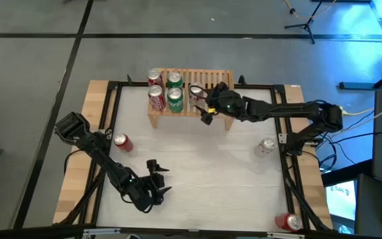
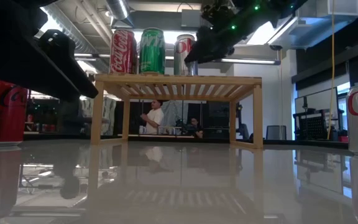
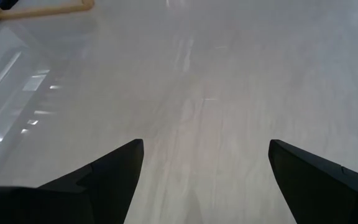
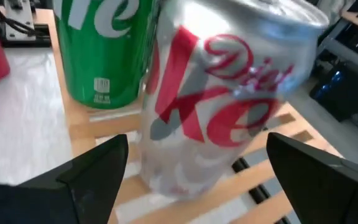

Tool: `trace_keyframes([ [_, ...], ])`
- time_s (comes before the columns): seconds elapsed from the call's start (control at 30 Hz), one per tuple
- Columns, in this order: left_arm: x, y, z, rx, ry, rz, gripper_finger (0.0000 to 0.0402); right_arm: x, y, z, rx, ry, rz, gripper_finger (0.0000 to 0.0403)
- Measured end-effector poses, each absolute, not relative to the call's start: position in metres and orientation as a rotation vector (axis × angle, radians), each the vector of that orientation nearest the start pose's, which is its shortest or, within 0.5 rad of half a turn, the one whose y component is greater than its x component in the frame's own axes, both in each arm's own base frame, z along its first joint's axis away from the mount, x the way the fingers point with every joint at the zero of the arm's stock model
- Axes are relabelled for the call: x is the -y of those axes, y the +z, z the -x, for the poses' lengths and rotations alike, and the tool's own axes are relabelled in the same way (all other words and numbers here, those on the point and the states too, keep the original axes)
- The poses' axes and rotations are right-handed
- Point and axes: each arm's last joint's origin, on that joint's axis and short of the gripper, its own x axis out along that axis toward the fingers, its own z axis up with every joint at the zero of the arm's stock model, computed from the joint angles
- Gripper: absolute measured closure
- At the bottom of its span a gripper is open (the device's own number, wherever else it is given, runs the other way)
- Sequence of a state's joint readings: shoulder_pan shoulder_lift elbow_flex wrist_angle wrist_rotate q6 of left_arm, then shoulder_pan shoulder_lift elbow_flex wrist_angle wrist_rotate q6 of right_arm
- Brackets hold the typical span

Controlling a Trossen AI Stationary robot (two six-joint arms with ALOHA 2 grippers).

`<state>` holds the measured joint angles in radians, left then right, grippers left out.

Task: Place canned beverage on shelf
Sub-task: Put the top red silver soda can on the shelf

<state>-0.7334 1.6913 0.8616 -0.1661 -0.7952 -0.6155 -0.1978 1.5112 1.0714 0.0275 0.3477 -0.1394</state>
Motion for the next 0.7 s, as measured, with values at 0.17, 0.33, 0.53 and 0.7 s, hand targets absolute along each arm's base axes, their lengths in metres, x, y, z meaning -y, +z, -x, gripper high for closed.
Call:
trace_keyframes([
  [0.17,0.192,0.151,-0.244,-0.654,0.266,-0.1,0.0065,0.083,0.276,-0.332,-0.445,-0.525,0.168,0.0024],
  [0.33,0.192,0.152,-0.244,-0.654,0.266,-0.099,0.0065,0.089,0.276,-0.331,-0.443,-0.524,0.162,0.0024],
  [0.53,0.192,0.152,-0.244,-0.653,0.266,-0.099,0.0065,0.095,0.273,-0.334,-0.434,-0.516,0.167,0.0024],
  [0.7,0.192,0.152,-0.244,-0.654,0.266,-0.099,0.0065,0.097,0.266,-0.341,-0.426,-0.506,0.175,0.0024],
])
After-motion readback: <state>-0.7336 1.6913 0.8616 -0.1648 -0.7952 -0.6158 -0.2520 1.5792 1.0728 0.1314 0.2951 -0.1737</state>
